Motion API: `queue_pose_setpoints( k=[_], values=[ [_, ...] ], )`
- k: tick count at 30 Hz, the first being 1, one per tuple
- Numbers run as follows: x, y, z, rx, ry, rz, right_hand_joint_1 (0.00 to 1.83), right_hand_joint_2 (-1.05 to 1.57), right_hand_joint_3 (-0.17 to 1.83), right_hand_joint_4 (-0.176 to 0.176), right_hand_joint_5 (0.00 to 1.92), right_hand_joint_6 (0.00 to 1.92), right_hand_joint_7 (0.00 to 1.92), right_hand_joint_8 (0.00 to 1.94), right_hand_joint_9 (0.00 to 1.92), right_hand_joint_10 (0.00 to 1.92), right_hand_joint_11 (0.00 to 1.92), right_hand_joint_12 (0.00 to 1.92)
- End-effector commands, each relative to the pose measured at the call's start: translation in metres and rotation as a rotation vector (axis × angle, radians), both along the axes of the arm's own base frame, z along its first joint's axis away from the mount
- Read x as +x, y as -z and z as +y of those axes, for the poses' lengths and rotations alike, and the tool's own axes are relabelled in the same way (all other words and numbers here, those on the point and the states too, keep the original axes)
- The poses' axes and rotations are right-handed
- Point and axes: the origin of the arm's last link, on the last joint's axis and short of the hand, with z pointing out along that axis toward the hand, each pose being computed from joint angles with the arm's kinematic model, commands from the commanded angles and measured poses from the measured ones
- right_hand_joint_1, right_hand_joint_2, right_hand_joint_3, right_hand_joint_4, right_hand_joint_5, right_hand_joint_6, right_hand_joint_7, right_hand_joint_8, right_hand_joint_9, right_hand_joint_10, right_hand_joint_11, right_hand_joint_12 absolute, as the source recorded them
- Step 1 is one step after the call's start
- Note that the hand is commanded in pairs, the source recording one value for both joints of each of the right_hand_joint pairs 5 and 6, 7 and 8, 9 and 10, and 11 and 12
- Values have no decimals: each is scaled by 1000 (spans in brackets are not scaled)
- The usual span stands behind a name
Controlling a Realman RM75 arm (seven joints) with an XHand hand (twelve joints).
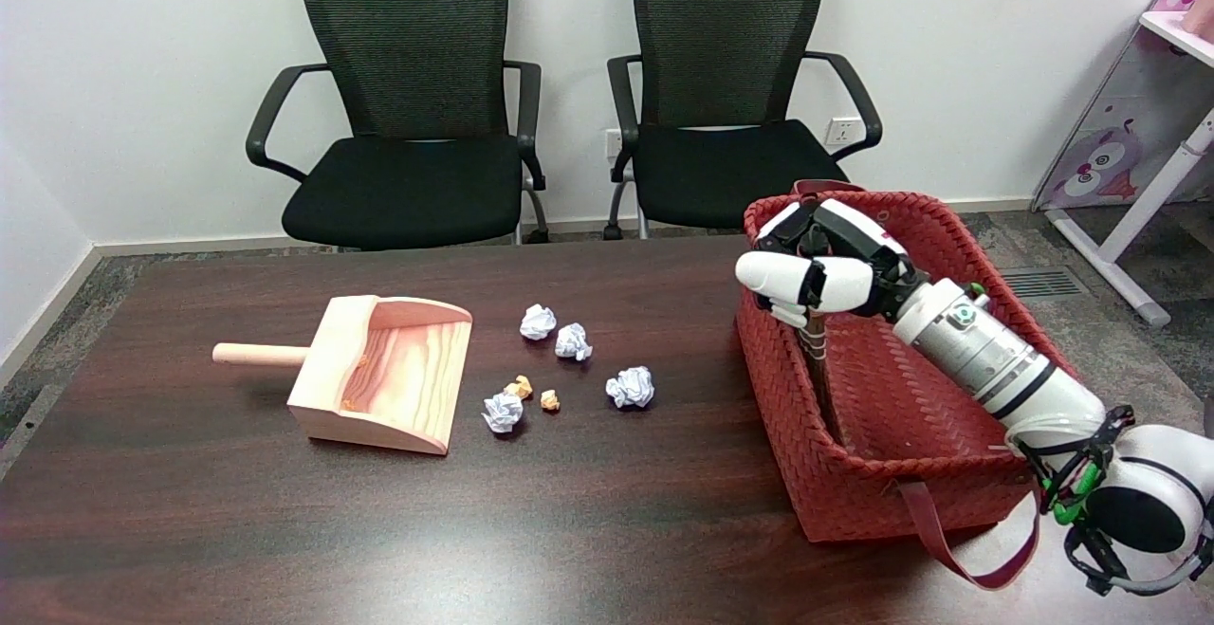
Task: Pick up the broom by its handle.
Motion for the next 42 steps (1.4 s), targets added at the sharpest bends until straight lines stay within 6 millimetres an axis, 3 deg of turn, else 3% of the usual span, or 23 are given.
queue_pose_setpoints(
  k=[1, 4, 10, 14, 18, 23, 24, 25, 33, 42],
  values=[
    [1, 1, -6, -23, 12, 19, 881, 487, 753, 176, 1920, 1920, 1920, 1920, 1919, 1919, 1729, 1729],
    [3, 2, -8, -25, 9, 42, 885, 519, 741, 176, 1920, 1920, 1920, 1920, 1920, 1920, 1742, 1742],
    [8, 2, -11, -51, 3, 46, 911, 1024, 859, 176, 1920, 1920, 1920, 1920, 1920, 1920, 1920, 1920],
    [16, -3, -16, -103, -20, 68, 936, 1390, 937, 176, 1920, 1920, 1920, 1920, 1920, 1920, 1920, 1920],
    [25, -10, -21, -158, -38, 52, 956, 1568, 957, 176, 1920, 1920, 1920, 1920, 1920, 1920, 1920, 1920],
    [42, -16, -27, -197, -82, 45, 980, 1571, 973, 173, 1920, 1920, 1920, 1920, 1920, 1920, 1920, 1920],
    [44, -17, -28, -205, -80, 26, 999, 1571, 984, 100, 1920, 1920, 1920, 1920, 1920, 1920, 1920, 1920],
    [45, -19, -29, -215, -71, 4, 1009, 1571, 993, 62, 1920, 1920, 1920, 1920, 1920, 1920, 1920, 1920],
    [67, -23, -40, -271, -58, -46, 1041, 1571, 1286, 66, 1920, 1920, 1920, 1920, 1920, 1920, 1920, 1920],
    [97, -15, -39, -362, -66, -102, 1052, 1571, 1381, 66, 1920, 1920, 1920, 1920, 1920, 1920, 1920, 1920]
  ],
)
